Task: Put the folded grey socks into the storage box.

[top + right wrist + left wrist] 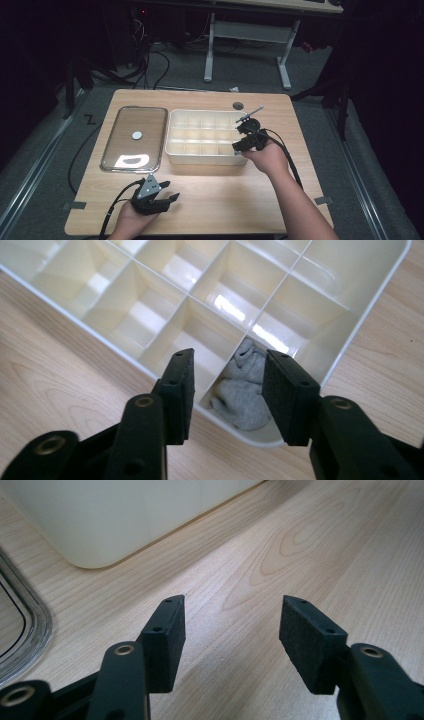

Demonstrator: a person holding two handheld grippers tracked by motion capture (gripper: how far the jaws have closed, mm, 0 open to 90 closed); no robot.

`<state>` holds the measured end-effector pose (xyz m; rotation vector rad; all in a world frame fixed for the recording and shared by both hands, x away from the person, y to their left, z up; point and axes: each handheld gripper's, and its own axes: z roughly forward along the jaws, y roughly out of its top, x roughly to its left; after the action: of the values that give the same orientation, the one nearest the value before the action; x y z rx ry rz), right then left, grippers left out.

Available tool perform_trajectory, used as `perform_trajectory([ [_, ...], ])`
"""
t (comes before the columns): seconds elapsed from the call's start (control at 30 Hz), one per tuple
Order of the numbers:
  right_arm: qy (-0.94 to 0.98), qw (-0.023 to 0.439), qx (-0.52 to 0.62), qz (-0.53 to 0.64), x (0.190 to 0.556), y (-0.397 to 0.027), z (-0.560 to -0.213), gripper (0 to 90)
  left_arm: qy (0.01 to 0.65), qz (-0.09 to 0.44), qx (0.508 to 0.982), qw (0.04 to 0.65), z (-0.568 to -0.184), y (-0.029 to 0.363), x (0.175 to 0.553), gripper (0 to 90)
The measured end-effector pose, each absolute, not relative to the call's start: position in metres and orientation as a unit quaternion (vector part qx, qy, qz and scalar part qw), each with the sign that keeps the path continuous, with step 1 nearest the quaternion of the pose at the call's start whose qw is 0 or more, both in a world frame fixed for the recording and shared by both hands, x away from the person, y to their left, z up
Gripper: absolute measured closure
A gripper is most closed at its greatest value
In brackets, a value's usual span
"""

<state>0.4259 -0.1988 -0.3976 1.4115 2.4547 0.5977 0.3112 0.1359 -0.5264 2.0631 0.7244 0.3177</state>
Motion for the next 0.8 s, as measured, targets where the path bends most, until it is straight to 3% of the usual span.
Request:
perform_trajectory([
  [0.27,0.808,0.165,0.484,0.292,0.383,-0.212,-0.413,45.4,0.297,0.132,0.832,0.449,-0.527,0.137,0.312,44.3],
  [0.8,0.769,0.203,0.475,0.376,0.315,-0.208,-0.495,45.9,0.302,0.12,0.828,0.456,-0.526,0.136,0.31,45.2],
])
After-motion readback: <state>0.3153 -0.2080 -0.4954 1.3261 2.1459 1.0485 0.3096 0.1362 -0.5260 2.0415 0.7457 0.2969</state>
